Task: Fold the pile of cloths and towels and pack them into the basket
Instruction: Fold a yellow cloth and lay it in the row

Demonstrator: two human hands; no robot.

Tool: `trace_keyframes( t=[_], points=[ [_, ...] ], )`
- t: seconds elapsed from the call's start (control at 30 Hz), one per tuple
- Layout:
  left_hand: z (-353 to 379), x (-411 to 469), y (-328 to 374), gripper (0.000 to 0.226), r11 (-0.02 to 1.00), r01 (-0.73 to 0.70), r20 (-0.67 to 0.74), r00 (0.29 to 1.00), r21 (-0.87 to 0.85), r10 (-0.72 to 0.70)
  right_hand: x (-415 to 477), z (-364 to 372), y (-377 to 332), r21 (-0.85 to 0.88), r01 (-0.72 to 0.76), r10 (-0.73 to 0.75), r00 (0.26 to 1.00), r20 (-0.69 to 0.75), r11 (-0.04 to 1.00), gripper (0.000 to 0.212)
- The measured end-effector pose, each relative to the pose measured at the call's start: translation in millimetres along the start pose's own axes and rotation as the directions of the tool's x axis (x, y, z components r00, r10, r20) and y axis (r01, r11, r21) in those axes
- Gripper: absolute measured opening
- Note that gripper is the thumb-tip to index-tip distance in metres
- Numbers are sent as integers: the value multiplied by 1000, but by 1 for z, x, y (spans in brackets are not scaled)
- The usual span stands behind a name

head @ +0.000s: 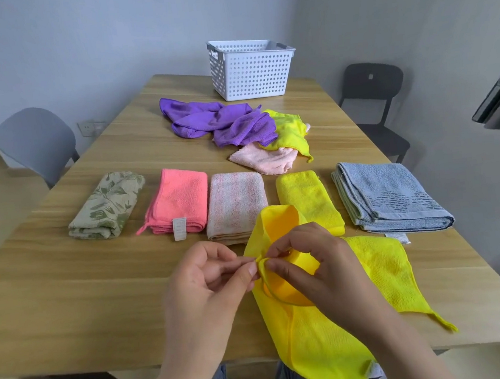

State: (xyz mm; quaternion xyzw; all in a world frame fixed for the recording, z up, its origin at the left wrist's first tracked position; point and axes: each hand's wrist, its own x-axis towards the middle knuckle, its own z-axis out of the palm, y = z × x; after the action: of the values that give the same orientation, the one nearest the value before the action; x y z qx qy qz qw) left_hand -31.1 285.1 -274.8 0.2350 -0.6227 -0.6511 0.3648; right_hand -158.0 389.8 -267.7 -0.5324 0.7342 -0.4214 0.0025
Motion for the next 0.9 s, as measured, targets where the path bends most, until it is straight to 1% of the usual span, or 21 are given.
trace_keyframes(
  t=[0.07, 0.2, 0.4, 0.5, 0.57, 0.7, 0.8, 0.9],
  points=[
    [0, 0, 0, 19, 999, -19, 5, 1000, 36, 19, 0, 0, 0, -6, 4, -4, 1000, -5, 1000, 10],
    [1, -1, 1, 20, 998, -35, 4, 999, 58, 35, 0, 1, 2, -2, 1, -1, 1000, -8, 1000, 3],
    [1, -1, 0, 25, 992, -73, 4, 997, 98, 73, 1, 2, 4, -21, 17, -18, 1000, -11, 1000, 12],
    [0, 2, -2, 24, 987, -106, 23, 994, 122, 103, 4, 0, 4, -24, 29, -28, 1000, 13, 999, 16],
    [-3, 6, -1, 24, 981, -144, 49, 989, 132, 139, 8, -6, 6, -71, 51, -47, 997, 65, 996, 18],
    [-14, 27, 13, 14, 951, -246, 83, 969, 188, 234, 21, -34, 14, -215, 115, -81, 984, 158, 970, 30],
    [-20, 47, 25, 12, 928, -302, 68, 953, 218, 295, 33, -58, 19, -327, 138, -74, 977, 202, 935, 28],
    [-27, 64, 32, 13, 901, -330, 59, 943, 283, 327, 40, -80, 25, -461, 190, -78, 965, 252, 867, 25]
  ],
)
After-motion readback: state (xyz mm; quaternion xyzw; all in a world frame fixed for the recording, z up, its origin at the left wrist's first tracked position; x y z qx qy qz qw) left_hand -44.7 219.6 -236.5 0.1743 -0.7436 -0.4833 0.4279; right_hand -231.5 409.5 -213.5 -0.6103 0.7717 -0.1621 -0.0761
